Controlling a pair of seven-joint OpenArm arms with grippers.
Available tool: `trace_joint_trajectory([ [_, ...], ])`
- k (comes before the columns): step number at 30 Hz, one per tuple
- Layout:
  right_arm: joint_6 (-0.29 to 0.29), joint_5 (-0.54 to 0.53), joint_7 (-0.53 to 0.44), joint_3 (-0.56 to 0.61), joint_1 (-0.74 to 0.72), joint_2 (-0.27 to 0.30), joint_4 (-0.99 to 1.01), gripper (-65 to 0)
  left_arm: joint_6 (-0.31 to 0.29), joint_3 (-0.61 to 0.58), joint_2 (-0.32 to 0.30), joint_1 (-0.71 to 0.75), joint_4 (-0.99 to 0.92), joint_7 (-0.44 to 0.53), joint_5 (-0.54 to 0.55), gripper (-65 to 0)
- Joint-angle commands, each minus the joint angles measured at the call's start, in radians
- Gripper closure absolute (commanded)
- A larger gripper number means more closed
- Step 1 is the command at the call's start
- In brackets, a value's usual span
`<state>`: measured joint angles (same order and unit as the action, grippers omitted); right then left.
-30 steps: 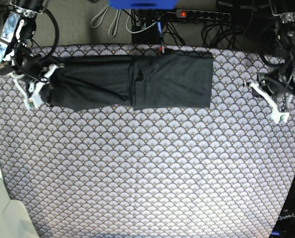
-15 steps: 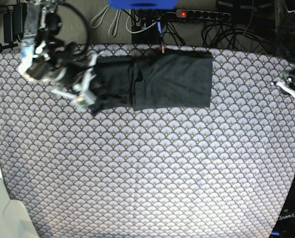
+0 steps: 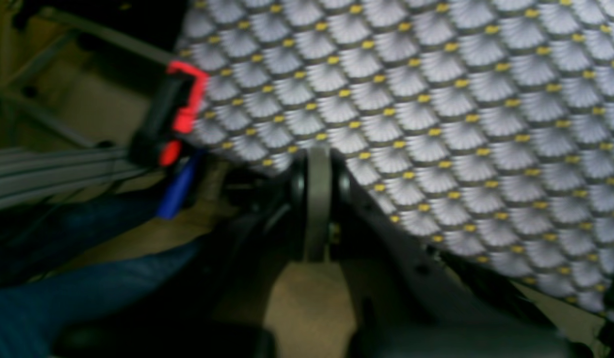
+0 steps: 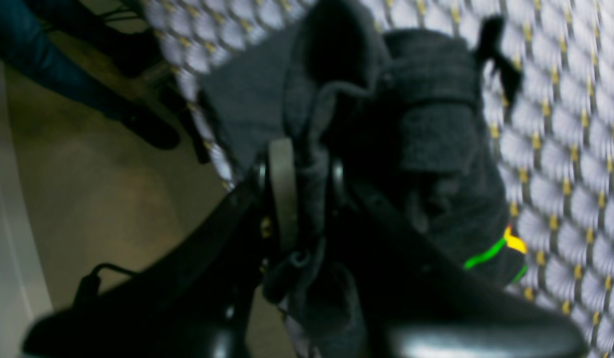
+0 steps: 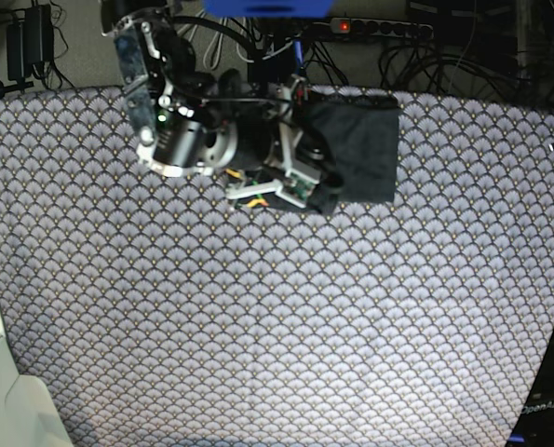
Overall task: Fold the T-shirt properly
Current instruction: 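Fold the strip's end over toward the middle with the right gripper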
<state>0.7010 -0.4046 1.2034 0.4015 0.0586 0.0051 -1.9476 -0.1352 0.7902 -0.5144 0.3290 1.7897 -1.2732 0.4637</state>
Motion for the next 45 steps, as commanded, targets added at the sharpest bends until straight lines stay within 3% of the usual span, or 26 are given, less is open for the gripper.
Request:
trace_joint_trajectory([
  [1,-0.003,-0.023,-0.026,0.023,-0.019,-0.006,-0.011,0.0,-0.001,0.010,-0.019,-0.003,0.015,0.013,-0.012,-0.5],
  [3,-0.003,-0.023,-0.026,0.052,-0.032,-0.006,-0.009,0.0,-0.005,0.011,-0.019,-0.003,0.015,0.013,-0.018,-0.5],
  [8,-0.003,-0.023,-0.030,0.060,-0.046,-0.017,0.035,0.0,-0.113,0.015,-0.019,-0.003,0.017,0.011,-0.024,-0.5],
  [17,-0.003,-0.023,-0.115,0.066,-0.101,-0.066,0.201,0.0,-0.185,0.094,-0.006,0.023,0.022,0.010,-0.024,-0.5],
  [31,-0.003,-0.023,-0.196,0.104,-0.181,-0.096,0.363,-0.1,-0.192,0.096,-0.008,0.052,0.022,0.011,-0.024,-0.5],
  [35,-0.003,-0.023,-0.198,0.104,-0.197,-0.112,0.420,-7.2,-0.192,0.096,-0.008,0.051,0.022,0.011,-0.024,-0.5],
  [41,-0.003,-0.026,-0.198,0.104,-0.199,-0.138,0.423,-25.2,-0.192,0.093,-0.008,0.052,0.022,0.011,-0.024,-0.5],
  [45,-0.003,-0.027,-0.198,0.104,-0.205,-0.155,0.422,-31.9,-0.192,0.093,-0.008,0.052,0.022,0.011,-0.024,-0.5],
])
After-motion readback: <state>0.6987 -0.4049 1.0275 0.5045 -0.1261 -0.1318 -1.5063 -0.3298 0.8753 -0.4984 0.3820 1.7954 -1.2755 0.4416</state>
